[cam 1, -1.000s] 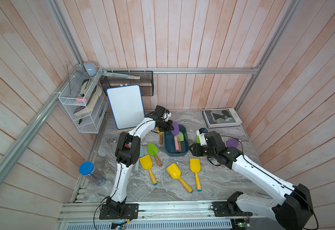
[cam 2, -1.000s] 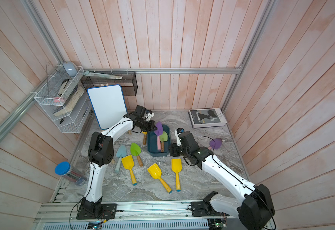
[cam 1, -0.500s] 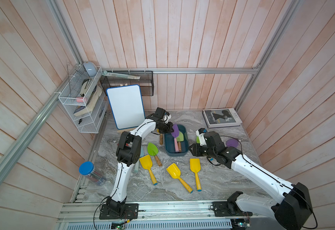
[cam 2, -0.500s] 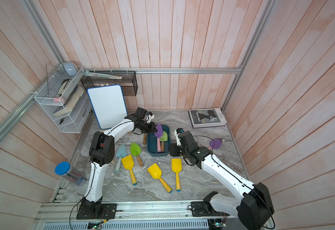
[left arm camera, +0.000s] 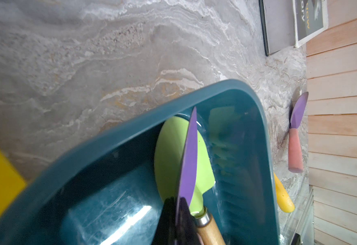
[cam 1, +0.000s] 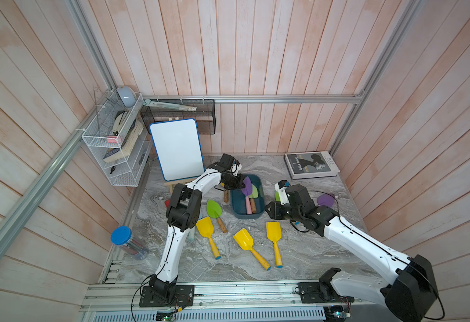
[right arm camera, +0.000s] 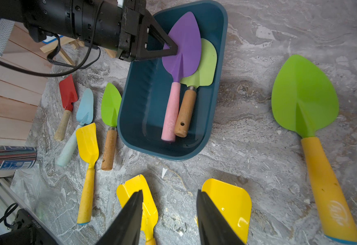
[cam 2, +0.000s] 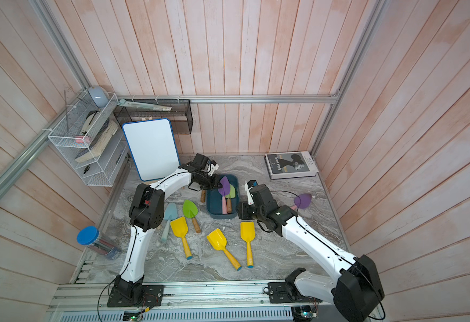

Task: Put the shovel into the storage box
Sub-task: Place the shovel in the storage box.

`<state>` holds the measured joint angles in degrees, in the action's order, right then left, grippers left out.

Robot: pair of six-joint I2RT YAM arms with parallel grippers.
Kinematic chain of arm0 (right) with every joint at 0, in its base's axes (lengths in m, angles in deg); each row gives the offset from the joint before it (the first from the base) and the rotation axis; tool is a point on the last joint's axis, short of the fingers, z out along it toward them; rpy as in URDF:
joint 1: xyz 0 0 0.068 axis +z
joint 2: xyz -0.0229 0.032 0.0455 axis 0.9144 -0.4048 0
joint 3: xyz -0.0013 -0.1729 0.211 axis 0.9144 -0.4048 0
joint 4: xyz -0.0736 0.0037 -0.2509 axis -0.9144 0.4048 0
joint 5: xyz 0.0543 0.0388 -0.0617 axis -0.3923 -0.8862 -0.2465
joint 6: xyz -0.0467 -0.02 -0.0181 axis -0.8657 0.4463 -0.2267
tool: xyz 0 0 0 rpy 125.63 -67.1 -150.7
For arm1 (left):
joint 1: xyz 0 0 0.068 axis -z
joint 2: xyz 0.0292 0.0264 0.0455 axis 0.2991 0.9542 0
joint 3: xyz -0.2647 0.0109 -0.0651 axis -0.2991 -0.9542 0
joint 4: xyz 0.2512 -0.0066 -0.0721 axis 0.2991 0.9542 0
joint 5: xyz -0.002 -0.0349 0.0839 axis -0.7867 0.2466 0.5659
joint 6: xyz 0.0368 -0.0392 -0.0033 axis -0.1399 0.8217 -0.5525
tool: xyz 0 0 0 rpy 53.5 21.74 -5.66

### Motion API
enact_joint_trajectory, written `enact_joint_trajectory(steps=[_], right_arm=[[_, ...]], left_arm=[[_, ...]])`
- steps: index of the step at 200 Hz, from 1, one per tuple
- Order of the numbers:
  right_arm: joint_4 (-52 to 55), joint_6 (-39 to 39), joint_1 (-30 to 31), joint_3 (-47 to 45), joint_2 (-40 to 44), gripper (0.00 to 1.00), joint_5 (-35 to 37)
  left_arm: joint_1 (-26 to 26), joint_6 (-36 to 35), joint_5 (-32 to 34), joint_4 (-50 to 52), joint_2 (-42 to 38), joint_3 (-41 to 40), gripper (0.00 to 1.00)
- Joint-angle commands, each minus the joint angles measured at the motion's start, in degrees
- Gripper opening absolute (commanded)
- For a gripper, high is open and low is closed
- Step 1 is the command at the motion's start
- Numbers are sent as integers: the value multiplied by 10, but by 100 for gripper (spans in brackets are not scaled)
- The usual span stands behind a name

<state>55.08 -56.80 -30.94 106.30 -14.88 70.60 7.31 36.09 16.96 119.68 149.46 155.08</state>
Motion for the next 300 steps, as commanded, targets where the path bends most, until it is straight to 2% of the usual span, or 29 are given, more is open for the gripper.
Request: enact_joint_trajectory(steps=[1, 67, 87, 110, 181, 227, 300], right_arm=[[-5, -3, 3, -4, -6, 47, 4], [-8, -3, 3, -5, -7, 47, 4], [-8, -3, 3, -6, -7, 47, 3], [-9, -2, 3, -6, -7, 47, 3], [-9, -2, 3, -6, -7, 47, 3], [-9, -2, 3, -5, -8, 47, 2], [-10, -2, 3, -6, -8, 48, 4]], left_arm=[[3, 5, -7, -13, 19, 1, 0], [4, 11, -14, -8, 36, 9, 5], [3, 12, -16, -6, 39, 13, 13], [5, 13, -18, -5, 40, 15, 28], [10, 16, -15, 15, 40, 36, 41], [20, 20, 18, 58, 46, 75, 47], [28, 30, 109, 138, 65, 147, 54]])
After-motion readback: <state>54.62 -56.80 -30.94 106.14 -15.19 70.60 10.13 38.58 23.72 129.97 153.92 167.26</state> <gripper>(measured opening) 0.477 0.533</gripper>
